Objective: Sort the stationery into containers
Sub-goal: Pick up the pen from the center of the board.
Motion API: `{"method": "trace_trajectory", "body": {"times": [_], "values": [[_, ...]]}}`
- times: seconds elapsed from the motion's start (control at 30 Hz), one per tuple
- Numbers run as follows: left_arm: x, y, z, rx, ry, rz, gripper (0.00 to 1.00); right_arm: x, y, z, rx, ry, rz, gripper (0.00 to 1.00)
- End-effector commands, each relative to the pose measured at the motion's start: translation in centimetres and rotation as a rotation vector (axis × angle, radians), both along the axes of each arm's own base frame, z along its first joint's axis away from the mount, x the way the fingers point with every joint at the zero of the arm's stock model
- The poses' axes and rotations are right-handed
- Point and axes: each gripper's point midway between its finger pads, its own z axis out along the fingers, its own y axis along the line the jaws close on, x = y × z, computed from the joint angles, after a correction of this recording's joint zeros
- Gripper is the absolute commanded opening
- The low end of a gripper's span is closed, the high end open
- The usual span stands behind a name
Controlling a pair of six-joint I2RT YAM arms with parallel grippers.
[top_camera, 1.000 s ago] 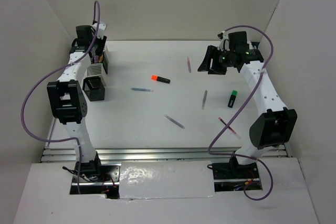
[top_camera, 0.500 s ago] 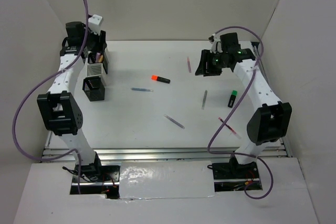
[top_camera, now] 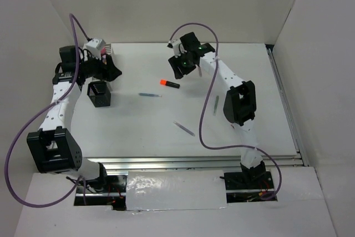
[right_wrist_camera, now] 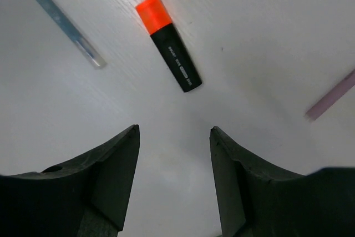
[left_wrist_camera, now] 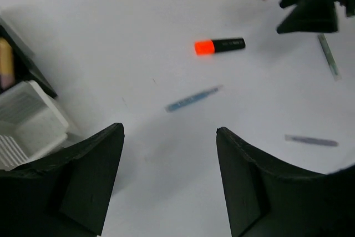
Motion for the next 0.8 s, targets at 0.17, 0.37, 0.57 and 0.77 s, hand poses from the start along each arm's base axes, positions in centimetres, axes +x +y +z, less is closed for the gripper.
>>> {"method": "trace_trajectory", "body": {"times": [0.17,0.37,0.57,0.77], "values": [[-4.8,-2.2,-0.2,-0.017,-0.009,-0.100,0.80,2.2,2.0,-4.1,-0.182,-0.135,0.187,0.58],[-5.6,-2.6,0.2,-0.019,-0.026,-0.109,0.80,3.1,3.1,-5.3,-0.135,-0.120,0.184,0.54],[-5.7,-2.5,0.5,-0.036,-0.021,-0.103,0.80,3.7,3.5,-6.8,-0.140,-0.118,0.193,0.53],[-5.6,-2.6,1.2,-0.045,-0.027,-0.100,0.80,3.9,3.7,-8.6,-0.154,-0.101,0.208,0.54]]}}
